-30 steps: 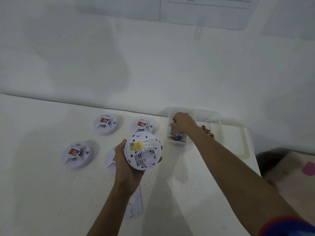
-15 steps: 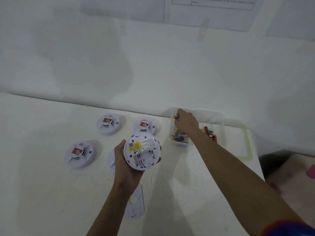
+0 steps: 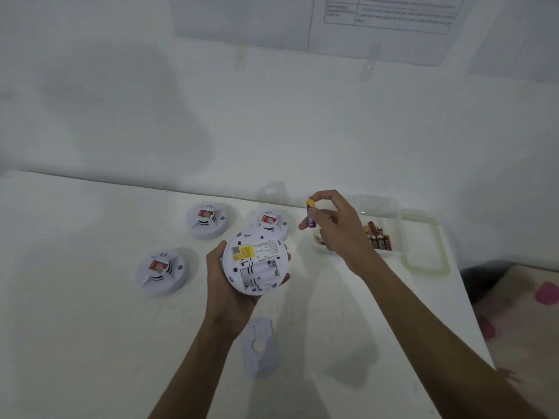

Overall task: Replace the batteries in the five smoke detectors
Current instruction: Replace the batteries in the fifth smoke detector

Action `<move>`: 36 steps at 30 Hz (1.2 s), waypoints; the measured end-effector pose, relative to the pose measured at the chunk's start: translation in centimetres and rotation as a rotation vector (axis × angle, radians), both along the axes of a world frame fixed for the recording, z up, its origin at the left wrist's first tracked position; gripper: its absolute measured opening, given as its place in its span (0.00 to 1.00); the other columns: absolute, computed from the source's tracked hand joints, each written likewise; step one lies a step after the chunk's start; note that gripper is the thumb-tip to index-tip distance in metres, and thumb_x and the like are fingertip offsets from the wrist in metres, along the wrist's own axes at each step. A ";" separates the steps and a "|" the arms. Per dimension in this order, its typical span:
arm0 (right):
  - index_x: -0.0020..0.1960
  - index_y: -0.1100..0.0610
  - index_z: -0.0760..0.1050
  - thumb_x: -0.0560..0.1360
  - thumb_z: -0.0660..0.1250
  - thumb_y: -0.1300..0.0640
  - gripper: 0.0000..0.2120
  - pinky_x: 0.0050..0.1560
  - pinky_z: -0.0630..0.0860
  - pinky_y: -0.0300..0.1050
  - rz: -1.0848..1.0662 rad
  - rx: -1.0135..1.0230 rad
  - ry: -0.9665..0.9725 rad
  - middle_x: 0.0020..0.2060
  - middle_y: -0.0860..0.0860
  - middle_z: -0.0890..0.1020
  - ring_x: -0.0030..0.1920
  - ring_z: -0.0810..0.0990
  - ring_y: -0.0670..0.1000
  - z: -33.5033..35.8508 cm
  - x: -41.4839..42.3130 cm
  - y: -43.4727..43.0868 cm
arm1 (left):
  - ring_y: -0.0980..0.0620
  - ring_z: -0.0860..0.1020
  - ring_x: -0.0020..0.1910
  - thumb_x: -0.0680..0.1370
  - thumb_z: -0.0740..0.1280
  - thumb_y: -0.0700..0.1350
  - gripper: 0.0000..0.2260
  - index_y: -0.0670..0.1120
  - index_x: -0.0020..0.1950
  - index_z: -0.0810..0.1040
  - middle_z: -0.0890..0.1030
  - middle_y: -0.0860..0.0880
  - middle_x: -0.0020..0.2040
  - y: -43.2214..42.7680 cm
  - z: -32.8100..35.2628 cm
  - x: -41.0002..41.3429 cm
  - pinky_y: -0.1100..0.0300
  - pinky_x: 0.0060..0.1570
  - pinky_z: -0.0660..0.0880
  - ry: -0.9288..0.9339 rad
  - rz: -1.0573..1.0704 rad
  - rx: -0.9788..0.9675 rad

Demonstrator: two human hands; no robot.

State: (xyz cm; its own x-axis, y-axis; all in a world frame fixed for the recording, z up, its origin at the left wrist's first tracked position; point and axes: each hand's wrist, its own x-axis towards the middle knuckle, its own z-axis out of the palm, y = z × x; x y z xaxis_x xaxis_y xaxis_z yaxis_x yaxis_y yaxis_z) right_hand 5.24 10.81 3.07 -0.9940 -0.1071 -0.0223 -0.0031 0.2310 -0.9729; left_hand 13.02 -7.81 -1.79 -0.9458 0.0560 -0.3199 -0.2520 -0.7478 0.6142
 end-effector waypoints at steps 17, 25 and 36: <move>0.52 0.53 0.78 0.75 0.69 0.61 0.07 0.38 0.68 0.28 0.115 0.142 0.355 0.47 0.43 0.81 0.41 0.77 0.41 3.0 9.8 -11.1 | 0.43 0.82 0.51 0.81 0.49 0.54 0.24 0.47 0.54 0.84 0.83 0.41 0.54 -7.8 2.9 2.5 0.44 0.48 0.80 0.063 -0.085 0.053; 0.53 0.59 0.79 0.76 0.68 0.63 0.07 0.40 0.65 0.20 0.223 0.375 0.608 0.50 0.49 0.83 0.41 0.74 0.28 2.5 10.6 -13.6 | 0.46 0.84 0.46 0.80 0.50 0.56 0.25 0.49 0.48 0.86 0.85 0.44 0.49 -10.0 3.0 2.8 0.44 0.52 0.77 0.051 -0.118 0.064; 0.57 0.49 0.80 0.78 0.63 0.56 0.10 0.28 0.75 0.46 0.374 0.701 0.849 0.53 0.44 0.81 0.44 0.81 0.47 1.9 9.9 -14.7 | 0.48 0.84 0.40 0.79 0.53 0.55 0.23 0.50 0.42 0.87 0.85 0.46 0.43 -11.3 4.4 3.2 0.52 0.35 0.81 0.059 -0.191 0.089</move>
State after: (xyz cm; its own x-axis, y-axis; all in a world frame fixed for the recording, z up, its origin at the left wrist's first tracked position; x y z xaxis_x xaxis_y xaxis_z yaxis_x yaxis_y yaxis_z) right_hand 15.10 -3.89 4.96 -0.6265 -0.6253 0.4653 -0.7748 0.5646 -0.2845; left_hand 16.20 -19.10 2.57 -0.9321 0.2616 -0.2505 -0.3602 -0.7419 0.5655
